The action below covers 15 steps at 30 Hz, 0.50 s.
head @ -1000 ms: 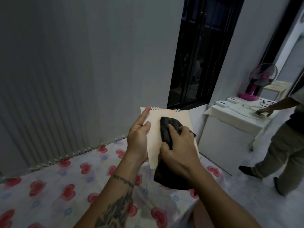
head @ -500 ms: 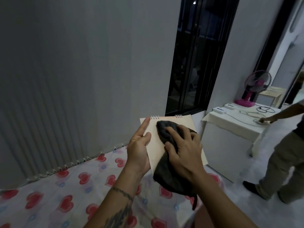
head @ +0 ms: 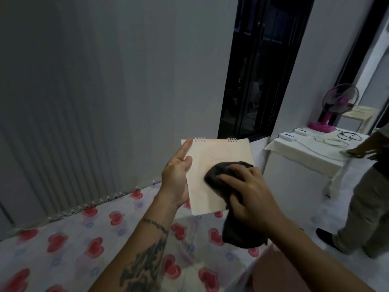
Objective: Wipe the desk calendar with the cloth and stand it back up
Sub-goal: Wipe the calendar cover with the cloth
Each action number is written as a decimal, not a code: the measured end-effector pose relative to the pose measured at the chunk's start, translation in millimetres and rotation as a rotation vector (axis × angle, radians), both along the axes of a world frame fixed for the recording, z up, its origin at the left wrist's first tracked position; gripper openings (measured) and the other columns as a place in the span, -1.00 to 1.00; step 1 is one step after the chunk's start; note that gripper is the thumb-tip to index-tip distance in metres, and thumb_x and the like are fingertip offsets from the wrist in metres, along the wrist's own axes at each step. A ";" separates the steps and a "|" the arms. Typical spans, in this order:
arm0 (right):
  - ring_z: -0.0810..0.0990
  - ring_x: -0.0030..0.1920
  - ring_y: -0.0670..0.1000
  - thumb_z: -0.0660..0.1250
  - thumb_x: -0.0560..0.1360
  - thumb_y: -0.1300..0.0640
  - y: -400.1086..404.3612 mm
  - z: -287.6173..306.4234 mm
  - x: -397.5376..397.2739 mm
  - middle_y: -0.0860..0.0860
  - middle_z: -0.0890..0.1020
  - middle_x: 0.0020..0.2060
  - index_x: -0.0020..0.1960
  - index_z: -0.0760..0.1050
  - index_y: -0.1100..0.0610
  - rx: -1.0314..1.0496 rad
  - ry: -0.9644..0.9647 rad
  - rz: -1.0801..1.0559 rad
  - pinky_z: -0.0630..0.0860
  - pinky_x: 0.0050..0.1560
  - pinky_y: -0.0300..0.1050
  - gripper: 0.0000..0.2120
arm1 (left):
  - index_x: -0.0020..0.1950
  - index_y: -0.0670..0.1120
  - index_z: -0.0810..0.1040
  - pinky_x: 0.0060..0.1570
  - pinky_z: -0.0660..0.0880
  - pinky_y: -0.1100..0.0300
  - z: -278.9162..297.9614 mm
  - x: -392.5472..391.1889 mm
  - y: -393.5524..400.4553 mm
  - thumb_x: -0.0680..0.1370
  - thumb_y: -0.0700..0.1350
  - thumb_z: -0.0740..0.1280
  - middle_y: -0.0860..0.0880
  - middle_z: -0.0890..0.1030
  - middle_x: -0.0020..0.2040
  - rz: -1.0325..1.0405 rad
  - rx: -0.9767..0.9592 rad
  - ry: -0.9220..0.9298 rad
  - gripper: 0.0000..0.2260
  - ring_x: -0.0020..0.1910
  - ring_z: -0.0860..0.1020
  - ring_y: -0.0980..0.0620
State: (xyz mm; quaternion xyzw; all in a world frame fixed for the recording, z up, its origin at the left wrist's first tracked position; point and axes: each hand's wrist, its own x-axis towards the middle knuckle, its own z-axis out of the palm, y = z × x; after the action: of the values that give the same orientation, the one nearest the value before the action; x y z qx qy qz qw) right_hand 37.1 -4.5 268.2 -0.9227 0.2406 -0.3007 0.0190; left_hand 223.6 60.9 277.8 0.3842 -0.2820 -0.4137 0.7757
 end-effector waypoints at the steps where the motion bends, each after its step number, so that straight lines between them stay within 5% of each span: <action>1: 0.32 0.21 0.12 0.23 0.45 0.06 2.2 2.0 4.9 0.02 0.43 0.34 0.32 0.49 -0.05 0.044 -0.046 -0.049 0.38 0.21 0.05 -0.56 | 0.40 0.12 0.50 -0.09 0.64 -0.03 -3.0 -6.4 -1.5 0.69 -0.24 0.07 -0.14 0.63 0.26 -0.015 0.010 0.000 -0.59 0.07 0.66 -0.17; 5: 0.26 0.31 0.12 0.24 0.44 0.00 16.2 -2.0 14.0 -0.04 0.38 0.40 0.37 0.38 -0.19 -0.026 -0.075 -0.060 0.31 0.25 0.14 -0.51 | 0.33 0.14 0.58 0.01 0.62 -0.10 -12.5 -22.2 -5.2 0.68 -0.22 0.09 -0.20 0.67 0.19 -0.068 -0.017 0.059 -0.60 0.12 0.65 -0.23; 9: -0.07 0.52 0.17 0.21 0.38 -0.07 4.6 -3.0 0.4 -0.12 0.12 0.54 0.43 0.14 -0.38 0.011 0.022 -0.078 0.07 0.36 0.31 -0.35 | 0.23 0.16 0.65 -0.09 0.64 -0.04 -9.7 -15.7 -6.4 0.68 -0.22 0.10 -0.12 0.70 0.16 -0.033 -0.047 0.101 -0.59 0.04 0.69 -0.15; 15: 0.22 0.34 0.17 0.20 0.41 0.03 -12.4 0.2 -4.5 -0.05 0.32 0.47 0.38 0.35 -0.20 0.059 -0.091 -0.252 0.31 0.24 0.21 -0.46 | 0.29 0.13 0.57 -0.19 0.65 0.00 -8.4 -14.2 -7.3 0.69 -0.24 0.09 -0.01 0.74 0.05 -0.021 -0.035 0.068 -0.61 -0.05 0.72 -0.11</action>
State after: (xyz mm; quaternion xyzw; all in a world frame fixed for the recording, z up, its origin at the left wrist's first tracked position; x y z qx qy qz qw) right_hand 32.6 -16.9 268.4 -0.8697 0.3620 -0.3352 0.0190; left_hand 209.4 53.6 269.4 0.3534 -0.2665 -0.4296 0.7871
